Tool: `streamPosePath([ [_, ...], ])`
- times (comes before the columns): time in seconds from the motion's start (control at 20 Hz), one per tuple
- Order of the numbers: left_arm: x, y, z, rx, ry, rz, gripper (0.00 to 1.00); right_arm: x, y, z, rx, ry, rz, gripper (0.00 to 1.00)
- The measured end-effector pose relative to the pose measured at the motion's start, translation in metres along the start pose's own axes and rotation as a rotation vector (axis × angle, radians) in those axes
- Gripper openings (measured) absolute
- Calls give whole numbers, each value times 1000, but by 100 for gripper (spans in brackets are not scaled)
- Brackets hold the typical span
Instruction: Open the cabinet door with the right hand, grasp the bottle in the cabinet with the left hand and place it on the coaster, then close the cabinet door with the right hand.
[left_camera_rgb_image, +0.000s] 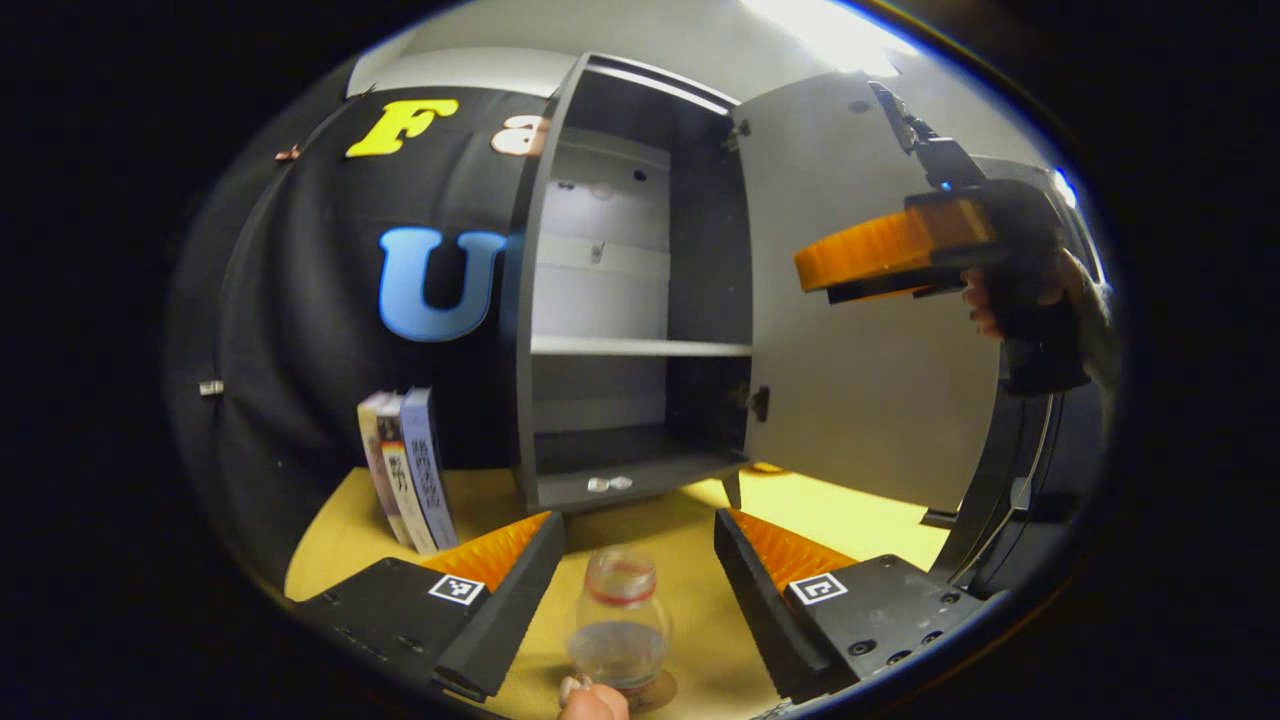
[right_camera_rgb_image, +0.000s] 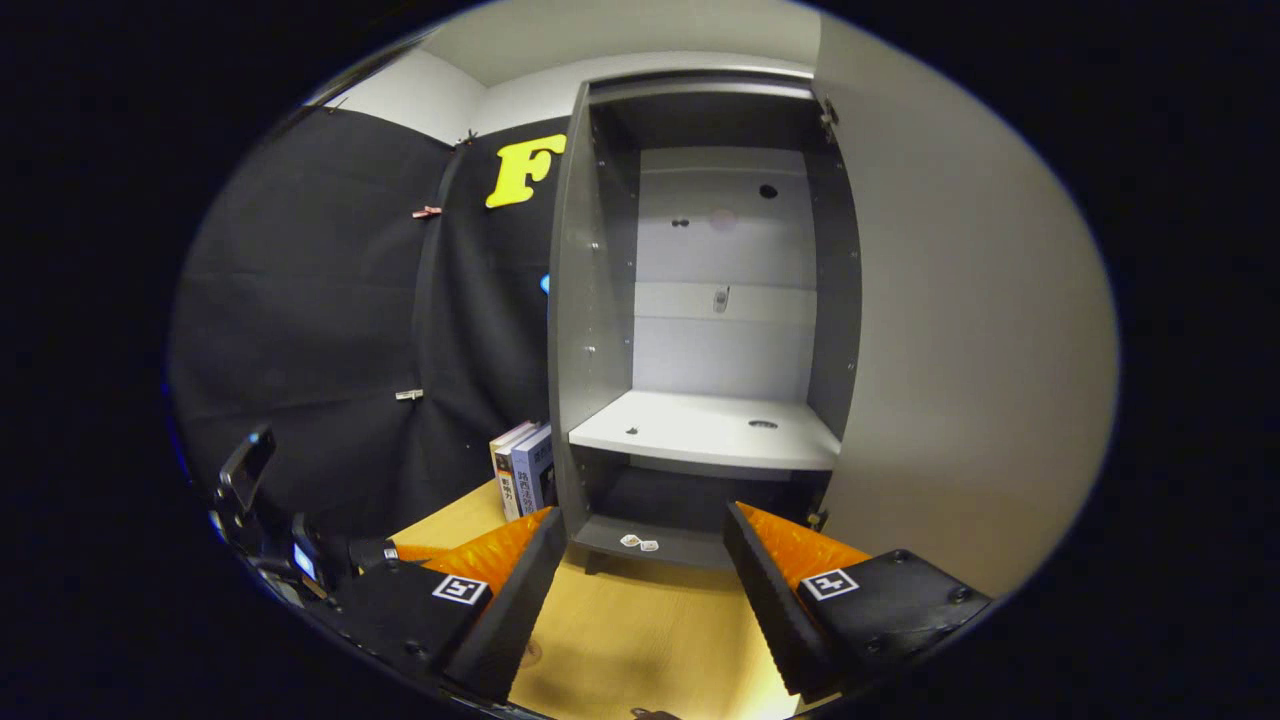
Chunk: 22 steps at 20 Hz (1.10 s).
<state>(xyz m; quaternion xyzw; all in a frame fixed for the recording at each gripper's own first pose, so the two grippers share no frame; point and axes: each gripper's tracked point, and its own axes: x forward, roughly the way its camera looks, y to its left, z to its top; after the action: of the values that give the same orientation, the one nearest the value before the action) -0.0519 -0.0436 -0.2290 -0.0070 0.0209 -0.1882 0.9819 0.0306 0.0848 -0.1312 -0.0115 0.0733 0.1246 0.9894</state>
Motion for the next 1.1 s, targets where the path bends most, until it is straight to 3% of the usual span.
streamPosePath([
  [0.1, 3, -19, 37, 7, -29, -58, 95, -30, -9, 16, -3, -14, -31, 98],
  [0.25, 4, -55, 81, -6, -50, -153, 95, -85, -24, 39, 90, -50, -97, 98],
  [0.4, 7, -96, 112, 42, -74, -249, 95, -140, -61, 47, 63, -77, -251, 100],
  [0.6, 21, -140, 121, 126, -103, -347, 93, -204, -98, 50, 44, -72, -406, 100],
  [0.7, 28, -166, 116, 121, -96, -405, 94, -223, -126, 49, 54, -74, -480, 94],
  [0.75, 29, -176, 116, 103, -94, -421, 98, -229, -142, 49, 55, -79, -512, 97],
  [0.8, 31, -186, 115, 74, -87, -434, 99, -233, -158, 49, 55, -85, -535, 94],
  [0.9, 25, -197, 112, 1, -63, -453, 99, -236, -184, 54, 57, -102, -552, 94],
  [1.1, 44, -199, 118, -50, -59, -403, 97, -216, -212, 69, 68, -150, -486, 98],
])
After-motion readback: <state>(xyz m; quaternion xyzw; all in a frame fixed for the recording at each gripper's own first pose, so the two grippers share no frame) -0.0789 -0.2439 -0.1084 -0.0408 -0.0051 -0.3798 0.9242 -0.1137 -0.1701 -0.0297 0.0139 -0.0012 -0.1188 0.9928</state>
